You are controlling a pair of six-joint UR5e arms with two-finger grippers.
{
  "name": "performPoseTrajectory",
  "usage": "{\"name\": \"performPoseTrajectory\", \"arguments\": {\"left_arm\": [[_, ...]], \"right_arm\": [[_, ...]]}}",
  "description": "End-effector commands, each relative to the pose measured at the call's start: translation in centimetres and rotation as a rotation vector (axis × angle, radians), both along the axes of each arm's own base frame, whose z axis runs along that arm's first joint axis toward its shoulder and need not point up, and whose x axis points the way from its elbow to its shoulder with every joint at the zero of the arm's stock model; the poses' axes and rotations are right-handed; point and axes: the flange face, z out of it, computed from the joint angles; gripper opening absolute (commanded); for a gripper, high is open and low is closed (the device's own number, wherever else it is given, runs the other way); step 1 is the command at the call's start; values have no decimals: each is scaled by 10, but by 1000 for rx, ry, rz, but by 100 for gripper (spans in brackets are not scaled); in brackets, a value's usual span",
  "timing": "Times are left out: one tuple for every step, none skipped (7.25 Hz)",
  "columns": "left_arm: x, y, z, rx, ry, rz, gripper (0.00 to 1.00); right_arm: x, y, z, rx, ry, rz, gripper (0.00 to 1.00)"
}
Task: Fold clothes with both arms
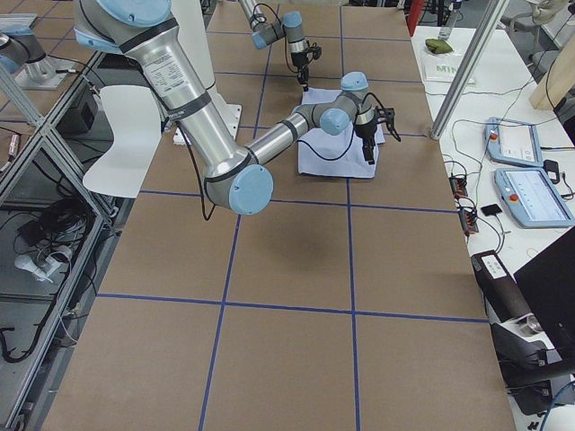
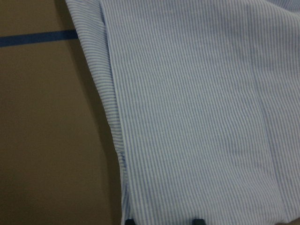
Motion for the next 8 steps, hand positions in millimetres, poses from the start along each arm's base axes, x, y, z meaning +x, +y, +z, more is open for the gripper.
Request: {"name": "performPoseTrajectory", "arguments": {"left_arm": [[-43,-44,22,94,-85,-37,0],[-71,-85,46,126,-157,-73,0],[-87,-132,55,148,-205,-111,0],[-84,-187,54,145,-240,-149,0],[-86,-243,52,125,-263,-196,0],[-80,-290,39,123,-293,-215,0],[-67,-336,19,138,-342,-242,0],[-53,-364,0,143,-350,-258,0]], "right_arm": [[-4,2,1,5,6,2,100],[-7,5,0,10,1,-4,100],[-8,5,-1,17,4,0,100],[-12,8,-1,18,5,-4,100],[-12,9,-5,24,0,-6,100],[-15,13,-9,30,-7,-12,100],[-19,21,-18,36,-24,-14,100],[-27,31,-30,29,-56,-5,100]]}}
